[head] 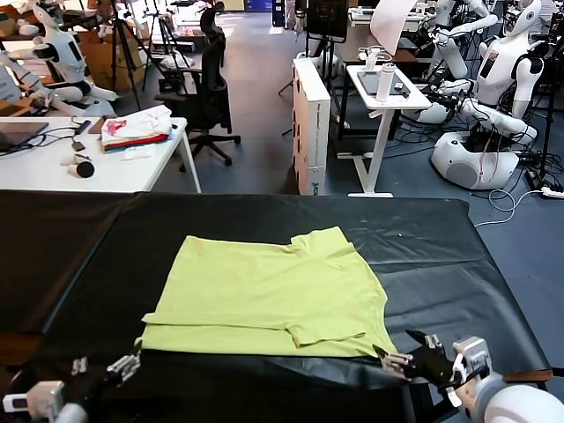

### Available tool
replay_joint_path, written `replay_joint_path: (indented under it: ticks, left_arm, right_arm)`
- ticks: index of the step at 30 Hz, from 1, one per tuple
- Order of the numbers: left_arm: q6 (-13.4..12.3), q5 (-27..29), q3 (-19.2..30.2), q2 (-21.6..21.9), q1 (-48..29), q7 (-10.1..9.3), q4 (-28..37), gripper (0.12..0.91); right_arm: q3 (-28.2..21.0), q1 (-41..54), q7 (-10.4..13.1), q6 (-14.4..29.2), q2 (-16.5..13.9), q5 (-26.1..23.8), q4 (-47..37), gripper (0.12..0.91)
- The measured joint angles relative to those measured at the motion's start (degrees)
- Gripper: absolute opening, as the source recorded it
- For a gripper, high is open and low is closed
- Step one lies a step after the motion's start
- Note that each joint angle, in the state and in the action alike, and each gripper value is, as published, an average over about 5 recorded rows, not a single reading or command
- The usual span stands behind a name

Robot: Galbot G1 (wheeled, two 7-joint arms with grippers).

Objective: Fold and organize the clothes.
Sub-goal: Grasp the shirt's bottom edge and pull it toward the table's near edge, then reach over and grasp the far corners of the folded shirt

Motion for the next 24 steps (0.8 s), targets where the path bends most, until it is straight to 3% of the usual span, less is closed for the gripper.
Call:
replay_joint_path:
  ticks: [4,8,14,19,24]
  left_arm:
    - [4.44,-1.97,1.38,2.18,-6.48,1.75,1.36,0.907]
    - [7.62,-4.43,2.58,3.76,-13.99,1.78,3.57,0.907]
    - [9.25,-8.17,3.62,6.09,-20.54,1.46,6.35,0.907]
    - [13.23,-14.62,6.38,5.78,-28.11,0.42,9.66,0.907]
    - [14.22,-16.69,9.95,4.34,-37.50,1.71,15.81,0.907]
  right_arm:
    - [-4.00,8.10,0.03,0.44,0.50,0.61,-5.11,0.907]
    - [-7.98,14.52,0.09,1.43,0.73,0.61,-9.57,0.907]
    - [-14.75,24.55,2.31,0.60,2.97,-0.71,-16.15,0.907]
    - [-21.39,32.81,3.30,0.00,5.74,-2.92,-22.15,0.907]
    - [-27.17,39.33,3.63,-0.01,8.71,-4.01,-27.94,0.907]
